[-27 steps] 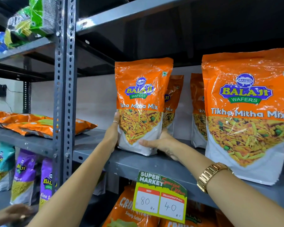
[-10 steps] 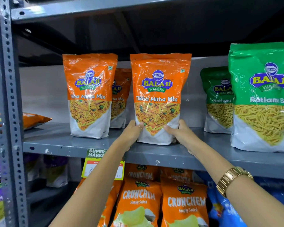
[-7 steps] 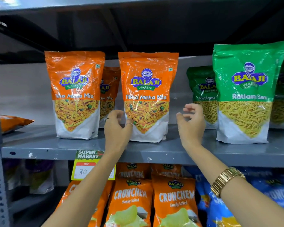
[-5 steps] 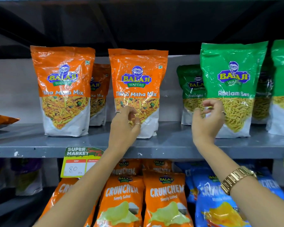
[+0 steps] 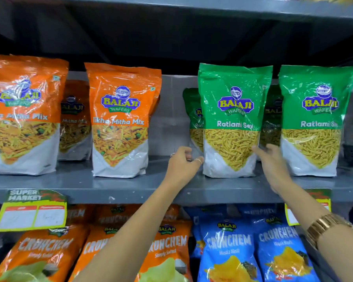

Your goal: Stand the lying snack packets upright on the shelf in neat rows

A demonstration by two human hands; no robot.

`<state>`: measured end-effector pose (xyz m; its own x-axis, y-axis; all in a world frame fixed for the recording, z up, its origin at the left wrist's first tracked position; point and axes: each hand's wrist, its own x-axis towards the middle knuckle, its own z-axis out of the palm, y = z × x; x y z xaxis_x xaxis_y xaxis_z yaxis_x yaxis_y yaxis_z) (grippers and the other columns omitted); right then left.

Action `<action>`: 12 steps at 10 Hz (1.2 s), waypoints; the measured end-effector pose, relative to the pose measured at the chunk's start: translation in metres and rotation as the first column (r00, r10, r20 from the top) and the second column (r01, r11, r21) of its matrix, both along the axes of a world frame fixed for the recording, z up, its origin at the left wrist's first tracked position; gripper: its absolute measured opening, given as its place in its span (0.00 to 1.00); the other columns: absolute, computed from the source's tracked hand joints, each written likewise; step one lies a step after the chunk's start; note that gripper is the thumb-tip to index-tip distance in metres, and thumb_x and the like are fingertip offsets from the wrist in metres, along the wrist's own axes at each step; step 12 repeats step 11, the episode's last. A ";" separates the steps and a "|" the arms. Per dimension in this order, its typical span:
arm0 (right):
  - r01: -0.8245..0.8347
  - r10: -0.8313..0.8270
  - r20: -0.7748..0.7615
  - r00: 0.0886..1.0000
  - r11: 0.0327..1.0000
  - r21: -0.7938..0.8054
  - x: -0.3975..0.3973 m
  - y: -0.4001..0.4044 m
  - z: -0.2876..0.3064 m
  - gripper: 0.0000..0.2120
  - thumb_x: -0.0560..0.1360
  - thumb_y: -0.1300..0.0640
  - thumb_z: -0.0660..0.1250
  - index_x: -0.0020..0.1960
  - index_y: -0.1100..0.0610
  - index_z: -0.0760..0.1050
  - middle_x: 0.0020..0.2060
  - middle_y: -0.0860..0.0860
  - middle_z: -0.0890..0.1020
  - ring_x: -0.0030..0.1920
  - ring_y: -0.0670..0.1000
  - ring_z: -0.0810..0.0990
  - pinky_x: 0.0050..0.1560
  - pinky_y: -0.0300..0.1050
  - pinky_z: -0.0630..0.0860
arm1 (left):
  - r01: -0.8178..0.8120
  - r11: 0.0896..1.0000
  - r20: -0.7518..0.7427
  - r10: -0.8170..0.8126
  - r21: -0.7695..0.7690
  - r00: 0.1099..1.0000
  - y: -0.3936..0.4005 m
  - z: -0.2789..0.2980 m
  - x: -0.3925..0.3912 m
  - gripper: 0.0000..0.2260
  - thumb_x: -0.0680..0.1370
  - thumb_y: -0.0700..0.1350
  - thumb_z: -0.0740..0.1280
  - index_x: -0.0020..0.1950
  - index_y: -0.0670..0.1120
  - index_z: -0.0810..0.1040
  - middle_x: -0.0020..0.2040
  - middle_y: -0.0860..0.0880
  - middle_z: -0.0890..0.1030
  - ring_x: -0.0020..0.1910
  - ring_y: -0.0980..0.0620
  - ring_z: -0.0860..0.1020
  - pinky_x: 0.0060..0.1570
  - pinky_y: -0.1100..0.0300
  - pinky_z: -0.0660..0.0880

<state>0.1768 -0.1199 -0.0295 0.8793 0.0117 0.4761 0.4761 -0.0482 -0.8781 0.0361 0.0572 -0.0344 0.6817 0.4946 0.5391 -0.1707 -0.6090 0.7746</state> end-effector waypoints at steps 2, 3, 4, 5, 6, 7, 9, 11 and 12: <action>-0.343 0.335 -0.094 0.938 0.935 -0.093 0.008 0.002 -0.003 0.29 0.70 0.43 0.66 0.64 0.57 0.64 0.64 0.53 0.71 0.63 0.55 0.70 0.64 0.54 0.68 | 0.173 0.957 -0.215 -0.225 -0.234 0.951 -0.020 0.006 0.037 0.43 0.66 0.64 0.67 0.74 0.47 0.55 0.75 0.48 0.61 0.71 0.46 0.63 0.69 0.50 0.62; -0.356 0.352 -0.057 0.934 0.924 -0.140 0.007 0.002 -0.005 0.26 0.70 0.46 0.68 0.61 0.58 0.64 0.60 0.55 0.73 0.58 0.55 0.72 0.59 0.53 0.70 | 0.131 0.948 -0.208 -0.195 -0.289 0.958 -0.019 0.008 0.047 0.41 0.67 0.64 0.67 0.73 0.45 0.60 0.74 0.47 0.65 0.69 0.46 0.67 0.67 0.51 0.65; -0.357 0.361 -0.022 0.932 0.911 -0.207 0.007 0.002 -0.007 0.24 0.70 0.46 0.68 0.60 0.56 0.63 0.55 0.50 0.71 0.54 0.52 0.70 0.51 0.48 0.68 | 0.083 0.951 -0.198 -0.147 -0.299 0.969 -0.017 0.007 0.048 0.37 0.68 0.62 0.67 0.72 0.44 0.63 0.71 0.47 0.68 0.64 0.46 0.70 0.59 0.55 0.67; -0.382 0.396 0.021 0.918 0.897 -0.224 0.004 0.003 -0.007 0.23 0.70 0.47 0.68 0.58 0.54 0.63 0.54 0.49 0.70 0.53 0.51 0.70 0.49 0.47 0.67 | 0.047 0.957 -0.193 -0.106 -0.287 0.976 -0.016 0.007 0.045 0.33 0.70 0.61 0.66 0.69 0.44 0.66 0.68 0.46 0.72 0.57 0.49 0.73 0.51 0.58 0.69; -0.387 0.400 0.027 0.916 0.900 -0.200 0.004 0.002 -0.008 0.22 0.70 0.48 0.69 0.57 0.54 0.63 0.52 0.48 0.71 0.52 0.50 0.70 0.49 0.46 0.67 | 0.064 0.959 -0.184 -0.118 -0.276 0.976 -0.016 0.006 0.044 0.34 0.70 0.61 0.65 0.70 0.44 0.64 0.69 0.46 0.71 0.61 0.48 0.72 0.59 0.55 0.70; -0.375 0.385 0.032 0.923 0.913 -0.162 0.004 0.003 -0.008 0.19 0.70 0.49 0.70 0.52 0.53 0.63 0.48 0.47 0.71 0.48 0.49 0.70 0.44 0.45 0.66 | 0.083 0.965 -0.180 -0.131 -0.250 0.975 -0.017 0.006 0.044 0.33 0.72 0.61 0.64 0.71 0.45 0.63 0.70 0.47 0.70 0.64 0.47 0.70 0.64 0.54 0.66; -0.374 0.377 -0.001 0.926 0.918 -0.131 0.003 0.004 -0.008 0.19 0.69 0.49 0.70 0.52 0.53 0.64 0.44 0.45 0.72 0.42 0.46 0.72 0.36 0.42 0.66 | 0.106 0.955 -0.186 -0.162 -0.278 0.969 -0.015 0.005 0.045 0.33 0.72 0.60 0.64 0.70 0.43 0.63 0.70 0.43 0.70 0.65 0.45 0.70 0.62 0.54 0.67; -0.220 0.224 0.087 0.971 0.974 -0.053 -0.009 0.000 -0.006 0.25 0.70 0.49 0.68 0.62 0.57 0.65 0.53 0.50 0.73 0.53 0.54 0.74 0.47 0.47 0.68 | -0.046 0.981 -0.014 0.044 -0.188 0.999 -0.024 0.008 0.037 0.26 0.72 0.59 0.64 0.63 0.43 0.69 0.60 0.47 0.74 0.48 0.52 0.73 0.42 0.60 0.66; -0.220 0.224 0.087 0.971 0.974 -0.053 -0.009 0.000 -0.006 0.25 0.70 0.49 0.68 0.62 0.57 0.65 0.53 0.50 0.73 0.53 0.54 0.74 0.47 0.47 0.68 | -0.046 0.981 -0.014 0.044 -0.188 0.999 -0.024 0.008 0.037 0.26 0.72 0.59 0.64 0.63 0.43 0.69 0.60 0.47 0.74 0.48 0.52 0.73 0.42 0.60 0.66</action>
